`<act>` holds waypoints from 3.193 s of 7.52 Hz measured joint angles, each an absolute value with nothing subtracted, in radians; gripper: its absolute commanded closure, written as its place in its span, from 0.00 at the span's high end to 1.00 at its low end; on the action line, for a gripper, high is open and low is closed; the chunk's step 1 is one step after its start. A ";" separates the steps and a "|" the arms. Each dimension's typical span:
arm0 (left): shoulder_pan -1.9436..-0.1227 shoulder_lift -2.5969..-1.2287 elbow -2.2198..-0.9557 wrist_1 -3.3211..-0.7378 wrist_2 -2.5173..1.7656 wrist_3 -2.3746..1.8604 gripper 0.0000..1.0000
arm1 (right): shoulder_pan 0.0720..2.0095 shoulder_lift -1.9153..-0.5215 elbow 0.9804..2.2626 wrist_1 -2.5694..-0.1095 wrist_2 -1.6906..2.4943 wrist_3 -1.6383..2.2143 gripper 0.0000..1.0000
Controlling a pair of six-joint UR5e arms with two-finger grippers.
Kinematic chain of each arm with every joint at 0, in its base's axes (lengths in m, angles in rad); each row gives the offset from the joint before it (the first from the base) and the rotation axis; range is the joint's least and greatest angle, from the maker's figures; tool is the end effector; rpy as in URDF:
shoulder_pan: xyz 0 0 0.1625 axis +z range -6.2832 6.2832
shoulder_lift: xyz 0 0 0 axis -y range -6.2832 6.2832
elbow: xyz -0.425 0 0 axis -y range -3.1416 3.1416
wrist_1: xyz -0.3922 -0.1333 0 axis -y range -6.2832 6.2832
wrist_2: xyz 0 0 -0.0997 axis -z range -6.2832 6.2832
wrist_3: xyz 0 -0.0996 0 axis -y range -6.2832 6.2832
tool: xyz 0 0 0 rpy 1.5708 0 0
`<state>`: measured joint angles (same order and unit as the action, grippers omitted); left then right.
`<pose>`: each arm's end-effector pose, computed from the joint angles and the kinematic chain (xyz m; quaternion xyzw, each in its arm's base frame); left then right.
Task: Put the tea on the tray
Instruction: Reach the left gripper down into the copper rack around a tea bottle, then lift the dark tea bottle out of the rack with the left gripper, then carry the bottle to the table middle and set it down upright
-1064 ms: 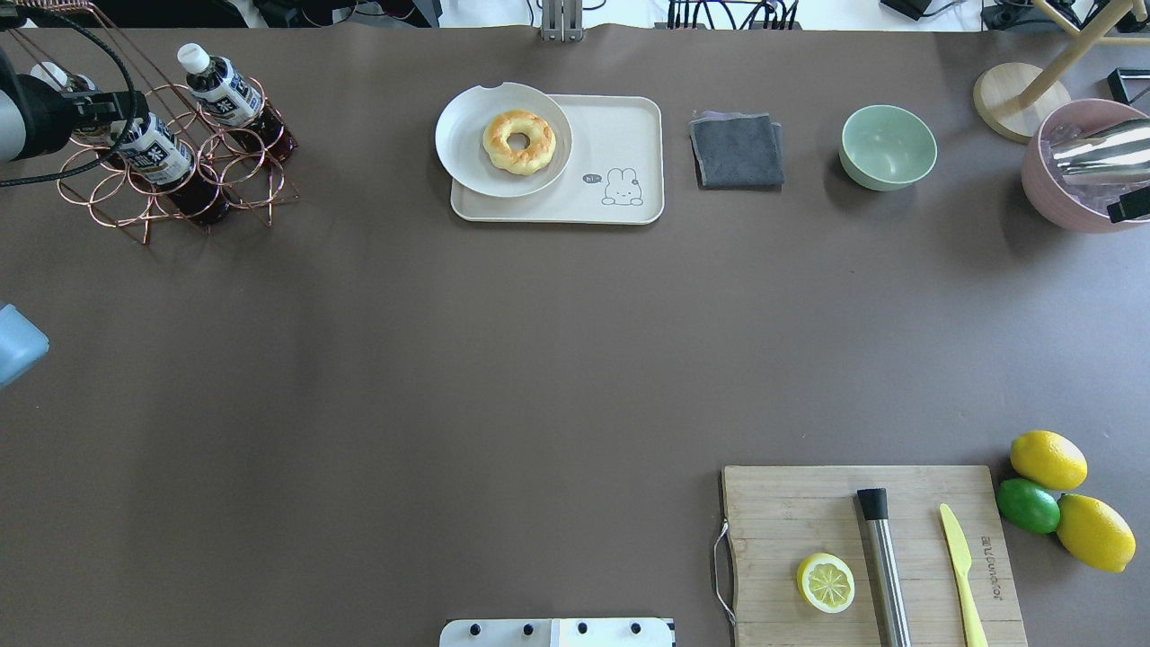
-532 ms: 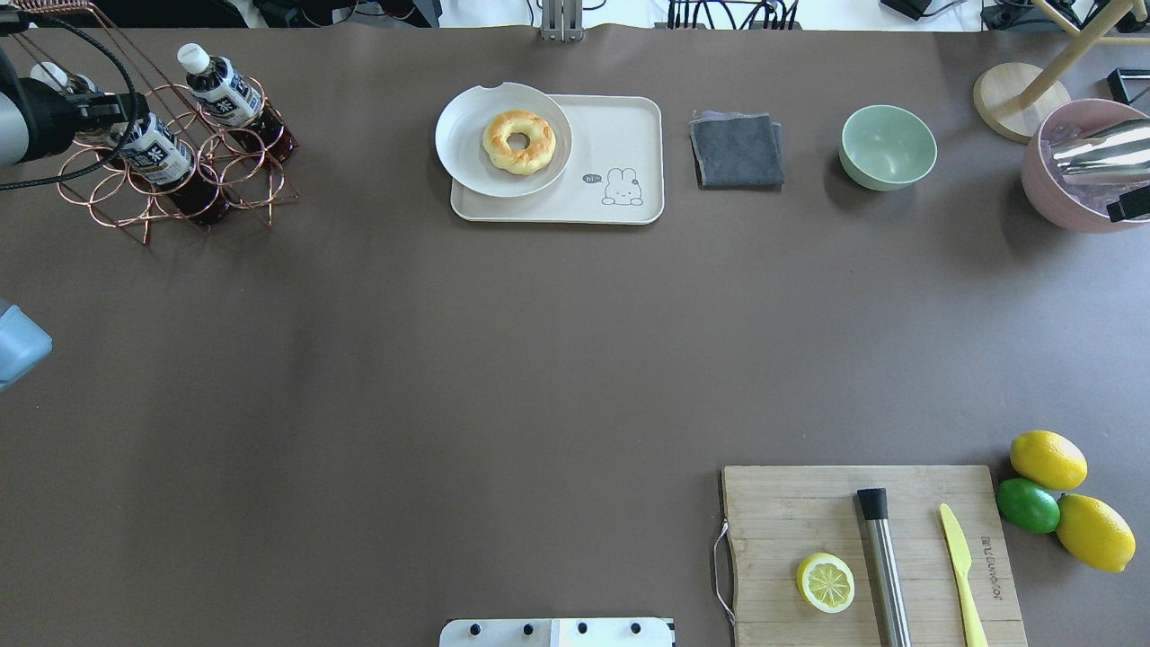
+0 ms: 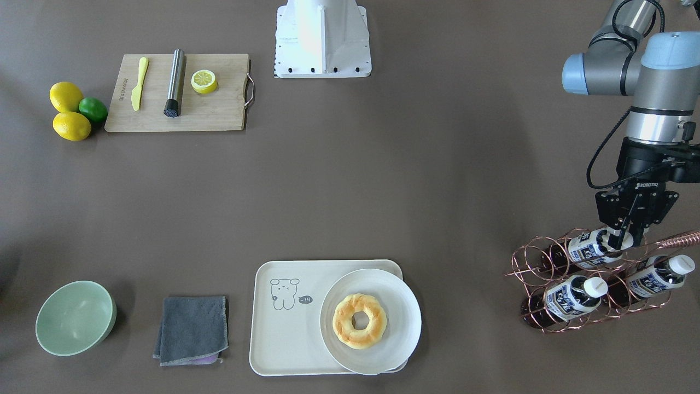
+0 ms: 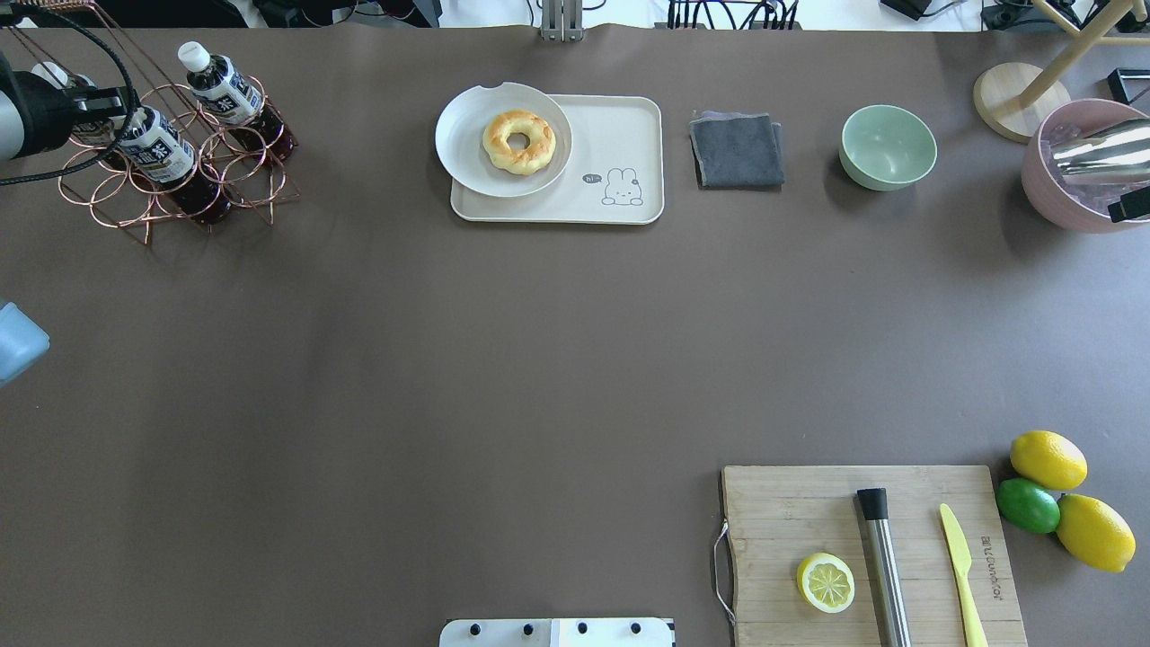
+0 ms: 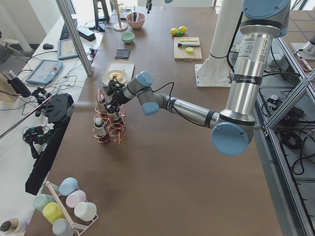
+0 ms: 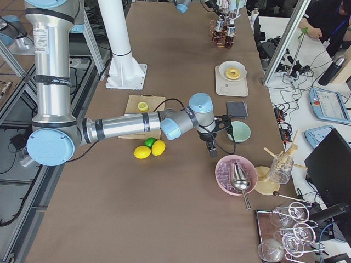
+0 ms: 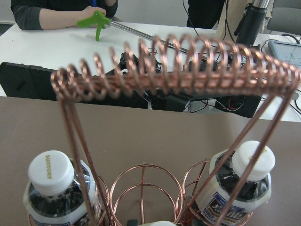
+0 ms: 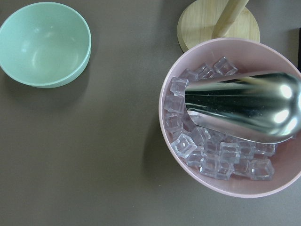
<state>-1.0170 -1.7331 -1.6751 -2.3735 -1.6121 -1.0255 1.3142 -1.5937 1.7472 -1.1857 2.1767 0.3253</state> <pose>0.1963 -0.5631 0.4390 0.3461 0.3743 -0.1908 0.8389 -0.0542 -0.5083 0.5466 0.1608 -0.3483 -0.0477 0.9222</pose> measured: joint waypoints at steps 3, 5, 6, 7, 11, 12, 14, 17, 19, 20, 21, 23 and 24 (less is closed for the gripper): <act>-1.046 -1.721 -1.726 -2.362 -1.620 -1.016 0.00 | 1.315 -1.595 1.748 -1.184 2.177 0.326 1.00; -1.065 -1.717 -1.763 -2.343 -1.625 -1.010 0.00 | 1.315 -1.595 1.748 -1.184 2.178 0.327 1.00; -1.080 -1.717 -1.798 -2.316 -1.649 -1.003 0.00 | 1.315 -1.596 1.749 -1.184 2.177 0.326 1.00; -1.113 -1.717 -1.834 -2.286 -1.696 -0.970 0.00 | 1.315 -1.597 1.749 -1.184 2.177 0.326 1.00; -1.249 -1.724 -1.981 -2.143 -1.887 -0.889 0.00 | 1.315 -1.598 1.752 -1.184 2.178 0.325 1.00; -1.251 -1.736 -2.036 -2.072 -1.897 -0.888 0.00 | 1.315 -1.598 1.753 -1.184 2.178 0.325 1.00; -1.177 -1.798 -2.110 -1.977 -1.895 -0.894 0.00 | 1.315 -1.595 1.760 -1.184 2.178 0.325 1.00; -0.936 -1.983 -2.130 -1.841 -1.727 -0.902 0.00 | 1.295 -1.587 1.828 -1.185 2.179 0.327 1.00; -0.728 -2.150 -2.117 -1.664 -1.509 -0.920 0.00 | 1.261 -1.550 1.844 -1.187 2.177 0.328 1.00; -0.628 -2.208 -2.085 -1.632 -1.392 -0.949 0.00 | 1.248 -1.535 1.843 -1.187 2.176 0.328 1.00; -0.547 -2.249 -2.044 -1.621 -1.299 -0.971 0.00 | 1.240 -1.525 1.842 -1.187 2.175 0.329 1.00; -0.440 -2.273 -1.965 -1.672 -1.178 -1.012 0.00 | 1.234 -1.519 1.840 -1.187 2.175 0.329 1.00; -0.402 -2.271 -1.922 -1.737 -1.130 -1.021 0.00 | 1.233 -1.519 1.839 -1.187 2.175 0.328 1.00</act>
<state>-0.4022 -2.2712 -1.9225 -1.7374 -1.1300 -1.0211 1.2329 -1.5191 1.8394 -1.1866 2.1750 0.3283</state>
